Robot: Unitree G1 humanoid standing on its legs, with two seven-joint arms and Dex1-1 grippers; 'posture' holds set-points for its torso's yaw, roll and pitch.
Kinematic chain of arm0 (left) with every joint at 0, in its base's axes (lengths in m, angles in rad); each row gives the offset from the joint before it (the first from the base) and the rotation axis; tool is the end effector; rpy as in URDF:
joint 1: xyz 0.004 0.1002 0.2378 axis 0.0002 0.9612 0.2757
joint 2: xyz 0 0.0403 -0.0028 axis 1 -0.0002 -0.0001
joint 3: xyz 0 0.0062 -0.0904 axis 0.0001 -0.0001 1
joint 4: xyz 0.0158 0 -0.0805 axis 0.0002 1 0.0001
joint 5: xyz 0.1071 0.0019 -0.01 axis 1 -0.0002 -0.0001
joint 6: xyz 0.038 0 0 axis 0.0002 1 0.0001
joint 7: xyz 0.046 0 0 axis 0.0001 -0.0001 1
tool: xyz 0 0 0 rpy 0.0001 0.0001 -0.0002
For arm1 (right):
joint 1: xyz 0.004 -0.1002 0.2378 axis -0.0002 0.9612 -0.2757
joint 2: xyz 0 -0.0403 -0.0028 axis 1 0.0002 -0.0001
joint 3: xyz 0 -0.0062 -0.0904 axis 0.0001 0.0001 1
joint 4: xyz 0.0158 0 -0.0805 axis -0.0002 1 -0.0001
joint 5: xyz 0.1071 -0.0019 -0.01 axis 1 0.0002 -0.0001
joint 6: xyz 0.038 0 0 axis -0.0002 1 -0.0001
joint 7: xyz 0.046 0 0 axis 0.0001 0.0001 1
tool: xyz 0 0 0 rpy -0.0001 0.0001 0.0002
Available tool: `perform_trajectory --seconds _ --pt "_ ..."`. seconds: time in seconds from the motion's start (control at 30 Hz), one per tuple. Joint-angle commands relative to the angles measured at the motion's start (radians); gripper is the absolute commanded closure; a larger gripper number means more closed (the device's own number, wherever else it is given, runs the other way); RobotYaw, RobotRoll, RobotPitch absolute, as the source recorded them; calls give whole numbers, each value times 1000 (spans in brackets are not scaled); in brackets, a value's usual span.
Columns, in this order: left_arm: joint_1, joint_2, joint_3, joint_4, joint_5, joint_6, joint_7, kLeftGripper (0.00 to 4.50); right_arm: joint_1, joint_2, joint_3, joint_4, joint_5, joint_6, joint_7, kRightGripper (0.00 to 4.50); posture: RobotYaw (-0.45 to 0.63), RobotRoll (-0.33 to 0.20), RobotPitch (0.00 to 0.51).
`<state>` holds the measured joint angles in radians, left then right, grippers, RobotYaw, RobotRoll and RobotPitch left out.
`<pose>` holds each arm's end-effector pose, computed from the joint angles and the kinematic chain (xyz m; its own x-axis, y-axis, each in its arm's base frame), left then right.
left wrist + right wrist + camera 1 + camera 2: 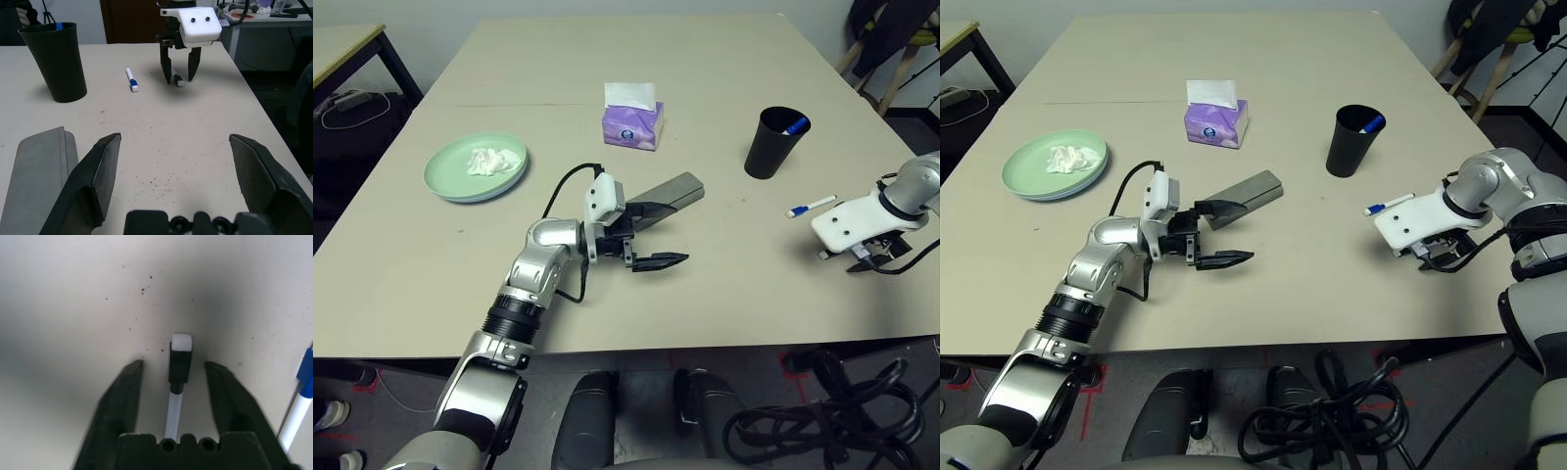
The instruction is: Organize and tidy the items on the table.
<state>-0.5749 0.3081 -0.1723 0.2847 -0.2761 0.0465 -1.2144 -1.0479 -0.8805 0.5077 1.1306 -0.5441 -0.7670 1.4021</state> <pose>0.3023 0.1472 0.1417 0.1449 -0.9879 -0.0560 0.9694 0.1304 0.2081 0.3202 -0.2892 0.2067 0.1548 0.0947 -0.9834 -0.9074 -0.3799 -0.1794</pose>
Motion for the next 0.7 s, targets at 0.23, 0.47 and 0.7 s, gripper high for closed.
perform_trajectory --seconds 0.23,0.47,0.7 --pt "7 7 -5 -16 -8 10 1 0 3 17 0 8 14 -2 21 4082 117 0 143" --pt "-4 13 -6 0 -4 3 -6 0 22 30 -24 -183 525 484 212 4082 106 0 128" --pt "-10 13 -7 12 -2 0 -8 0 130 25 -266 -624 1062 1186 178 4082 89 0 125"
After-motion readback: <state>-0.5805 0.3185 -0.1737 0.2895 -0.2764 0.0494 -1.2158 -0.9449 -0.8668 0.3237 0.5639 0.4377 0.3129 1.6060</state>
